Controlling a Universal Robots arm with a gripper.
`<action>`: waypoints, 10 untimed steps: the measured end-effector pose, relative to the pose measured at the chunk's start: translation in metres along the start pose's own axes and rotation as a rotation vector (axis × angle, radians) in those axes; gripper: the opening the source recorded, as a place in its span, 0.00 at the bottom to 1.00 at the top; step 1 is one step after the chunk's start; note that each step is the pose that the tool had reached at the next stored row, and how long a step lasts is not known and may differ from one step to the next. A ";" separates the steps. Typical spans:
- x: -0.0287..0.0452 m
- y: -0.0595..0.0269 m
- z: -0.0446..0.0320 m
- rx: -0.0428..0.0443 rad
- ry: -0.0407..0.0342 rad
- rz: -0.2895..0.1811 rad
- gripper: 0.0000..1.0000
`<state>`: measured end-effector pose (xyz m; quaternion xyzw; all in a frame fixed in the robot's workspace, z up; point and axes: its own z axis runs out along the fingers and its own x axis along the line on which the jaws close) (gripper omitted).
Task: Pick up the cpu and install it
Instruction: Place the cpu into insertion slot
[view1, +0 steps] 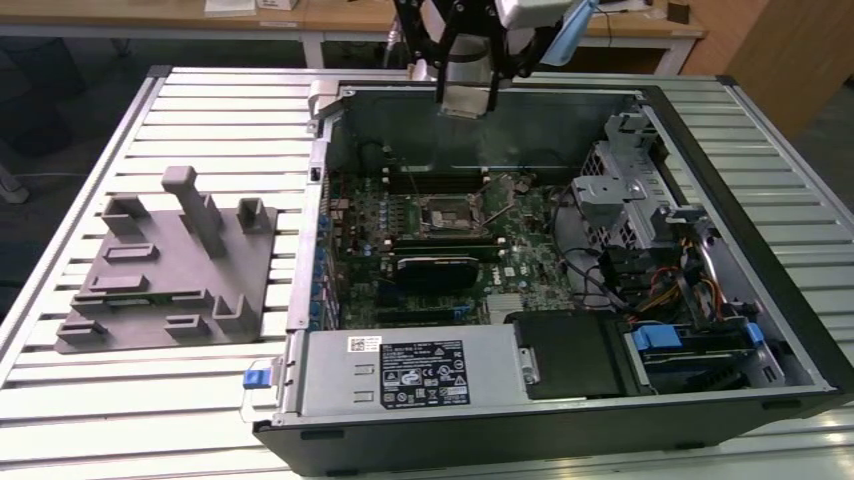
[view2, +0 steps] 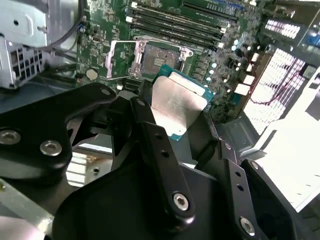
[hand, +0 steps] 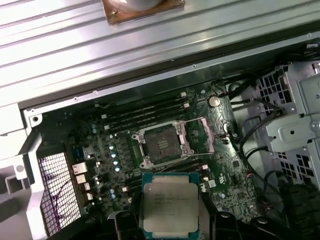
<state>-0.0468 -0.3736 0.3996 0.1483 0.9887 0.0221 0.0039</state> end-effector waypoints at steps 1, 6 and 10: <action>0.0000 0.0000 0.0001 0.0000 -0.0007 0.015 0.53; 0.0000 0.0000 0.0007 0.0001 -0.0042 0.093 0.53; 0.0000 0.0000 0.0011 0.0002 -0.0071 0.158 0.53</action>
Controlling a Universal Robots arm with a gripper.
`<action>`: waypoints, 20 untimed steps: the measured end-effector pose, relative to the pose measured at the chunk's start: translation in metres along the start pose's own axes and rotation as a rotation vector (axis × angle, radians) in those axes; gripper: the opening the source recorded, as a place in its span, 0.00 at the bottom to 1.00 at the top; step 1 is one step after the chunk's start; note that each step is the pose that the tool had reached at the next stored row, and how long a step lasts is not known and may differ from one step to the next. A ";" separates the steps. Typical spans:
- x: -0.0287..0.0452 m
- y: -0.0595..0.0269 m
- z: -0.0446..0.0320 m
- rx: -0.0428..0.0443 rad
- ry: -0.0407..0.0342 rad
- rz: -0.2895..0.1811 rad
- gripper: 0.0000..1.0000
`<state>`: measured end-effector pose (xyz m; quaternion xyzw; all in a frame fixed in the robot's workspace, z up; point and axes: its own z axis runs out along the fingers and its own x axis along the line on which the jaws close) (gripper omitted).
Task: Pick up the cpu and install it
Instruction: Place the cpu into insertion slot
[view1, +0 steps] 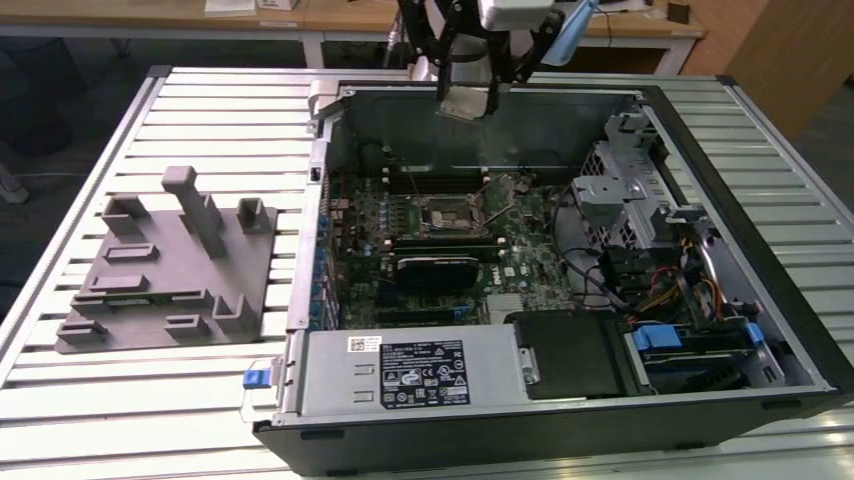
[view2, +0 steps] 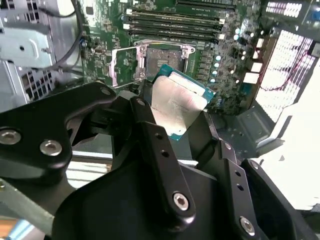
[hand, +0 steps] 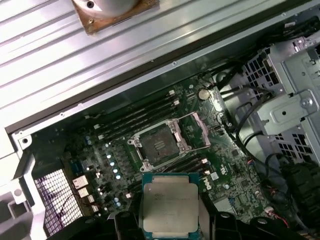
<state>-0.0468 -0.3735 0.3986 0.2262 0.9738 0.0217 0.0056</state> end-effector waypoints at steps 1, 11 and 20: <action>0.0000 0.0000 0.0001 0.0000 -0.0007 0.015 0.53; 0.0000 0.0000 0.0009 0.0001 -0.0069 0.154 0.53; 0.0000 0.0000 0.0016 0.0003 -0.0125 0.280 0.53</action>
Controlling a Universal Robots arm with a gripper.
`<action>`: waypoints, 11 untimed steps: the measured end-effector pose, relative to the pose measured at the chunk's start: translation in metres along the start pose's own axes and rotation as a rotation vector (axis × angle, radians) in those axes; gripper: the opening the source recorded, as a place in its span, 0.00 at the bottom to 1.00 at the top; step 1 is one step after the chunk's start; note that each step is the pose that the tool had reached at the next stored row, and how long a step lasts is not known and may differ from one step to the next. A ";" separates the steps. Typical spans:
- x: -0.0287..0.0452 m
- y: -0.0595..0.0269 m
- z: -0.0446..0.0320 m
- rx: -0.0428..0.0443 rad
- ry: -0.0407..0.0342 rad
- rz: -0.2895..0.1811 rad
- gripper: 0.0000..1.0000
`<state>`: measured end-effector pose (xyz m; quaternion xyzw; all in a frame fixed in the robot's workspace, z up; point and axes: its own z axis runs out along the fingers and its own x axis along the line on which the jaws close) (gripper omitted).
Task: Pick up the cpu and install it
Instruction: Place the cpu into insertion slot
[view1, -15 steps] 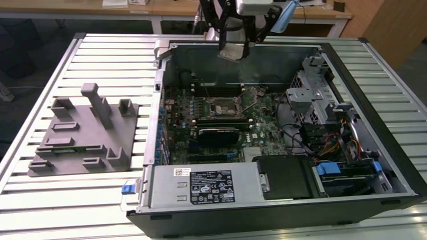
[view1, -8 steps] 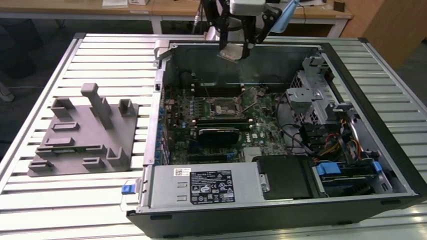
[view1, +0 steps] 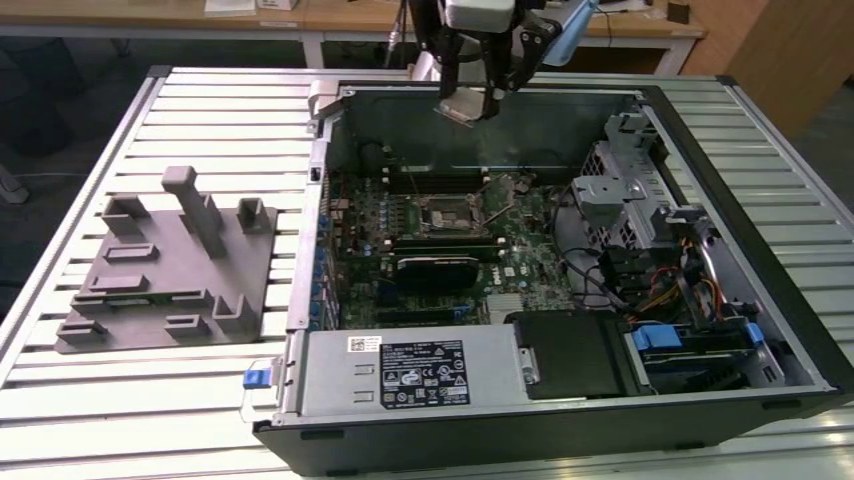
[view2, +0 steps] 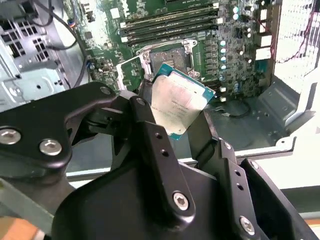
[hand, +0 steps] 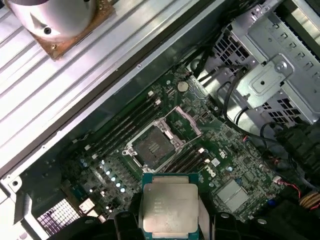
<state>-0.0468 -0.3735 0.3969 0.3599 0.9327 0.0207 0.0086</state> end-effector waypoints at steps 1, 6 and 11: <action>0.0000 0.0000 0.0000 0.0001 -0.0007 0.014 0.53; 0.0000 0.0000 0.0005 0.0001 -0.0038 0.085 0.53; 0.0000 0.0000 0.0008 0.0001 -0.0067 0.150 0.53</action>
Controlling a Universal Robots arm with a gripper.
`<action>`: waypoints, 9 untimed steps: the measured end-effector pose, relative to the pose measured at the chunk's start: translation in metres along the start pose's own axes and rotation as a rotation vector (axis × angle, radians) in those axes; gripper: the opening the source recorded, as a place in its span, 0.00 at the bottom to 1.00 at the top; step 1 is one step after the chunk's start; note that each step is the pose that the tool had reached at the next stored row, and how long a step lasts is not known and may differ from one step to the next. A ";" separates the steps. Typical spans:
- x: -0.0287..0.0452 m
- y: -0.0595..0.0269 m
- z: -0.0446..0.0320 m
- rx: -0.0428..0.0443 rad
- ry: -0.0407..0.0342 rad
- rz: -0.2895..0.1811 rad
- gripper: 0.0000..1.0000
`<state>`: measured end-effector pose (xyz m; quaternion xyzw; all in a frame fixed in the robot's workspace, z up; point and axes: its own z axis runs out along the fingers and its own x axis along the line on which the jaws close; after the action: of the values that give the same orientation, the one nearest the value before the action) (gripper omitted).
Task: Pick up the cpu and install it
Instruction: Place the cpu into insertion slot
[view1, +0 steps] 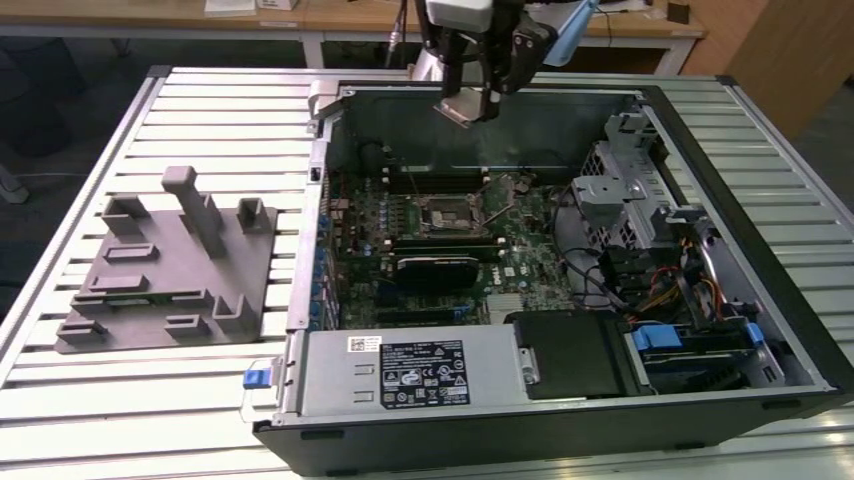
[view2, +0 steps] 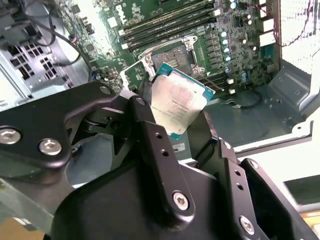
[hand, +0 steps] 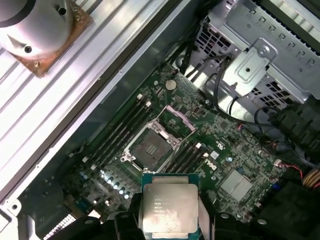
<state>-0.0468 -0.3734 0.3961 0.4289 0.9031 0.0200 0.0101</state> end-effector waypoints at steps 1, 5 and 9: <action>0.0000 0.0000 0.0001 0.0001 -0.0006 0.014 0.53; 0.0000 0.0000 0.0004 0.0001 -0.0033 0.073 0.53; 0.0000 0.0000 0.0007 0.0004 -0.0066 0.139 0.53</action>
<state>-0.0468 -0.3734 0.3954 0.4906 0.8711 0.0191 0.0116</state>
